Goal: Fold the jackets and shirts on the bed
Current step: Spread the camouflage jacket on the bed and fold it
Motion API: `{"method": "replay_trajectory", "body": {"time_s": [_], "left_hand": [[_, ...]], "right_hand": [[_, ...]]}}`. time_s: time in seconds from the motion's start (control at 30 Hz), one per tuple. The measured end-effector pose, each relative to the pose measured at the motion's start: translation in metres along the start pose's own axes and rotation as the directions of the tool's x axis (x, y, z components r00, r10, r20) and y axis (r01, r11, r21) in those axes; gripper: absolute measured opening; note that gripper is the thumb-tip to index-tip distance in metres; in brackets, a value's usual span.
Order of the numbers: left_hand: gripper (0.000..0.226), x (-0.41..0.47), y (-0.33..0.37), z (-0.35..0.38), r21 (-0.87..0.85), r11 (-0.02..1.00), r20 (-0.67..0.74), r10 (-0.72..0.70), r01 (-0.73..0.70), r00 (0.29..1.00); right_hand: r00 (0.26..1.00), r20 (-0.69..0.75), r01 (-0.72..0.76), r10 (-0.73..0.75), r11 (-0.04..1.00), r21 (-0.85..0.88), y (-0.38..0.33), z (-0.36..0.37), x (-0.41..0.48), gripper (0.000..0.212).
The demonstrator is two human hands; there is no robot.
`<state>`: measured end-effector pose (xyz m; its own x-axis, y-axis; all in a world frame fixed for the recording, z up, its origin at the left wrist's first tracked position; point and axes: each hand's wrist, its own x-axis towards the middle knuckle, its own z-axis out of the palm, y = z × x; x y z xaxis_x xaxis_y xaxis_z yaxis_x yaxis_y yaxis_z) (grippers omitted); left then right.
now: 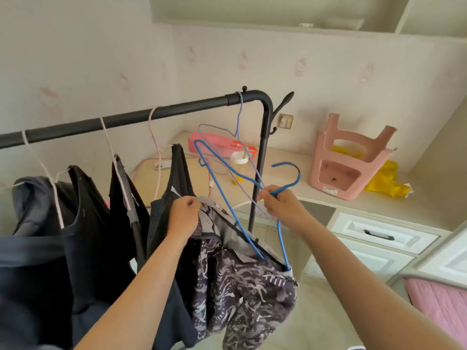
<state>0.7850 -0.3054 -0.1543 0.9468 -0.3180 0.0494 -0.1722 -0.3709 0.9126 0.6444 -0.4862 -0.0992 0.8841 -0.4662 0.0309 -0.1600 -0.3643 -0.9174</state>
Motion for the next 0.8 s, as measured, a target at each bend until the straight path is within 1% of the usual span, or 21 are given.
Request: {"method": "replay_trajectory", "body": {"time_s": [0.1, 0.17, 0.2, 0.3, 0.33, 0.4, 0.47, 0.6, 0.67, 0.73, 0.8], "left_hand": [[0.022, -0.007, 0.003, 0.002, 0.001, 1.0, -0.039, 0.026, -0.026, 0.999], [0.021, -0.009, 0.005, 0.001, 0.002, 0.999, -0.035, 0.036, -0.036, 0.999], [0.021, -0.01, 0.006, 0.0, 0.0, 0.999, -0.028, 0.037, -0.037, 0.999], [0.02, -0.016, 0.01, -0.006, 0.035, 0.997, -0.027, 0.065, -0.064, 0.997], [0.018, -0.018, 0.012, -0.009, 0.056, 0.995, -0.025, 0.087, -0.085, 0.996], [0.016, -0.021, 0.016, -0.014, 0.121, 0.984, -0.009, 0.134, -0.132, 0.991], [0.014, -0.022, 0.015, -0.02, 0.182, 0.969, 0.005, 0.169, -0.167, 0.986], [0.014, -0.02, 0.011, -0.03, 0.187, 0.964, 0.008, 0.189, -0.188, 0.982], [0.014, -0.018, 0.01, -0.031, 0.164, 0.969, 0.002, 0.187, -0.185, 0.982], [0.012, -0.016, 0.011, -0.03, 0.179, 0.963, -0.001, 0.204, -0.2, 0.979], [0.009, -0.015, 0.013, -0.028, 0.226, 0.949, -0.01, 0.227, -0.219, 0.974]], "right_hand": [[0.997, 0.038, -0.063, 0.066, 0.995, -0.072, -0.02, 0.026, 0.026, 0.023], [0.991, 0.065, -0.113, 0.116, 0.992, -0.052, -0.038, 0.037, 0.042, 0.017], [0.991, 0.057, -0.114, 0.117, 0.991, -0.064, -0.049, 0.041, 0.05, 0.015], [0.997, 0.053, -0.043, 0.054, 0.981, -0.189, -0.08, 0.047, 0.075, 0.01], [0.998, 0.044, -0.027, 0.036, 0.98, -0.195, -0.091, 0.048, 0.081, 0.01], [1.0, -0.008, -0.008, 0.007, 0.993, -0.121, -0.109, 0.048, 0.092, 0.007], [0.999, -0.046, -0.009, 0.005, 0.996, -0.091, -0.121, 0.048, 0.098, 0.008], [0.993, -0.087, 0.057, -0.08, 0.97, -0.237, -0.127, 0.051, 0.108, 0.011], [0.989, -0.102, 0.077, -0.106, 0.964, -0.256, -0.132, 0.051, 0.113, 0.018], [0.992, -0.082, 0.079, -0.098, 0.974, -0.214, -0.135, 0.053, 0.119, 0.022], [0.997, -0.053, 0.04, -0.047, 0.99, -0.135, -0.134, 0.058, 0.125, 0.026]]}}
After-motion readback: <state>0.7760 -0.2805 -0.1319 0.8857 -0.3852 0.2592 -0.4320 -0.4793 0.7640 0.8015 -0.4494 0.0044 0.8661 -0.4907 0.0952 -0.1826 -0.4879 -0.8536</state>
